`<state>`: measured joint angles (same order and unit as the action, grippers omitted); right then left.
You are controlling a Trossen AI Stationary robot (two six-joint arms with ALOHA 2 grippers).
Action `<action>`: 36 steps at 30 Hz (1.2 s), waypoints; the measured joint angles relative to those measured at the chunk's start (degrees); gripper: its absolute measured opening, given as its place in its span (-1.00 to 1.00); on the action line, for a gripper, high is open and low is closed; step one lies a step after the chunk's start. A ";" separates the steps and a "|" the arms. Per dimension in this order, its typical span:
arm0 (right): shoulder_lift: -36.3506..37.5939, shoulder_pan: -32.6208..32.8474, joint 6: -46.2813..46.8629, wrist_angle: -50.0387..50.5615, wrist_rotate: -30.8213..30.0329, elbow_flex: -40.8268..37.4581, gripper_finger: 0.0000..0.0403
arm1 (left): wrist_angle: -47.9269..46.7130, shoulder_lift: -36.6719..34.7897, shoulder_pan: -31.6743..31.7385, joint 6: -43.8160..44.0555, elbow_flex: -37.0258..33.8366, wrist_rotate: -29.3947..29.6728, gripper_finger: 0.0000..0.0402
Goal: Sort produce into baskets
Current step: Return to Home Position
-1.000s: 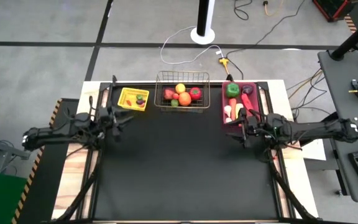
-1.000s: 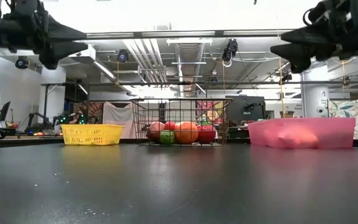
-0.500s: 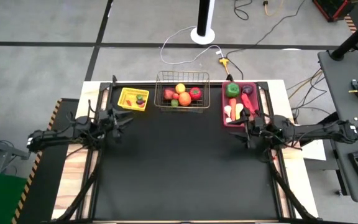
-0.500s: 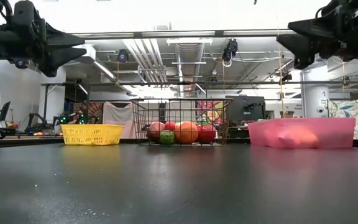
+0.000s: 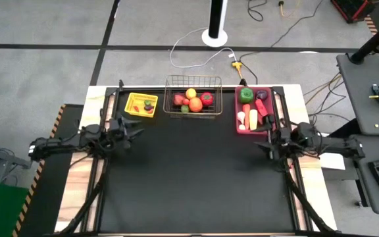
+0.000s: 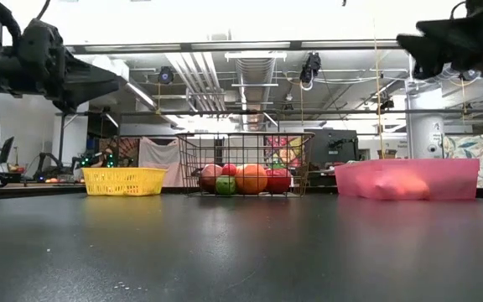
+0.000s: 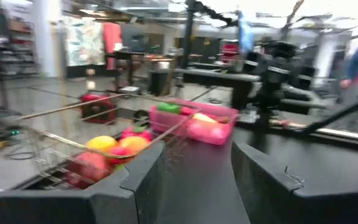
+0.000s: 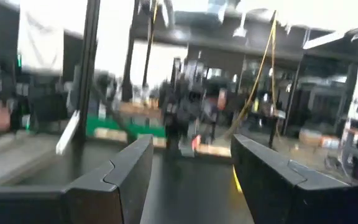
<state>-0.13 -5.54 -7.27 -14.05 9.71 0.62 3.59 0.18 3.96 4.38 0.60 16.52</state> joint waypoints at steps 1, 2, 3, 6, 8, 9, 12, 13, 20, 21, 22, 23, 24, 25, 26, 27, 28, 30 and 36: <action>0.12 0.00 -1.09 1.11 0.24 0.00 0.04 | 0.07 0.15 0.05 -0.38 0.00 1.20 -0.17; -0.13 0.02 -2.42 0.97 0.82 0.02 0.04 | 0.18 0.15 0.07 -0.54 0.00 2.39 -0.17; -0.55 0.02 -3.57 0.95 1.36 0.02 0.04 | 0.27 0.09 0.07 -0.63 0.00 3.11 -0.17; -0.60 0.02 -5.40 1.23 1.45 0.02 0.04 | -0.72 0.01 0.07 -0.89 0.42 5.13 -0.17; -0.77 0.02 -5.76 1.67 1.10 0.02 0.04 | -0.86 0.36 0.07 -0.89 0.46 5.91 -0.17; -0.75 0.02 -5.49 2.08 0.73 0.02 0.04 | -0.89 0.37 0.07 -0.89 0.46 5.87 -0.17; -0.78 0.02 -3.82 4.17 0.68 0.02 0.04 | -0.80 0.64 0.07 -0.89 0.48 5.90 -0.17; -0.81 0.02 -2.92 4.92 0.69 0.02 0.04 | -0.73 0.63 0.06 -0.88 0.48 5.89 -0.17; -0.85 0.02 2.26 6.86 0.73 0.02 0.04 | -0.68 0.70 0.06 -0.87 0.48 5.97 -0.17; -0.97 0.02 2.97 6.73 0.75 0.02 0.04 | -0.67 0.72 0.07 -0.87 0.48 5.96 -0.17; -1.05 0.02 3.29 6.51 0.72 0.02 0.04 | -0.67 0.79 0.07 -0.87 0.48 5.96 -0.17; -1.06 0.02 3.56 6.56 0.75 0.02 0.04 | -0.67 0.91 0.07 -0.87 0.48 5.96 -0.17; -1.09 0.02 3.83 6.63 0.75 0.02 0.04 | -0.67 1.01 0.07 -0.87 0.48 5.96 -0.17; -1.13 0.02 4.15 6.61 0.75 0.02 0.04 | -0.67 1.01 0.07 -0.88 0.48 5.96 -0.17; -1.13 0.02 4.31 6.61 0.74 0.00 0.04 | -0.67 1.01 0.07 -0.87 0.48 5.96 -0.17; -1.13 0.02 4.31 6.61 0.75 0.00 0.04 | -0.67 1.01 0.07 -0.87 0.48 5.96 -0.17; -1.13 0.02 4.31 6.61 0.75 0.00 0.04 | -0.67 1.06 0.07 -0.87 0.48 5.95 -0.17; -1.17 0.02 4.31 6.59 0.75 0.00 0.04 | -0.67 1.05 0.07 -0.87 0.48 5.94 -0.17; -1.17 0.02 4.31 6.59 0.74 0.00 0.04 | -0.65 1.11 0.07 -0.87 0.48 5.91 -0.17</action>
<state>-1.30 -5.52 -2.96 -7.46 10.46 0.62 2.94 1.29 4.03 3.51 1.08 22.44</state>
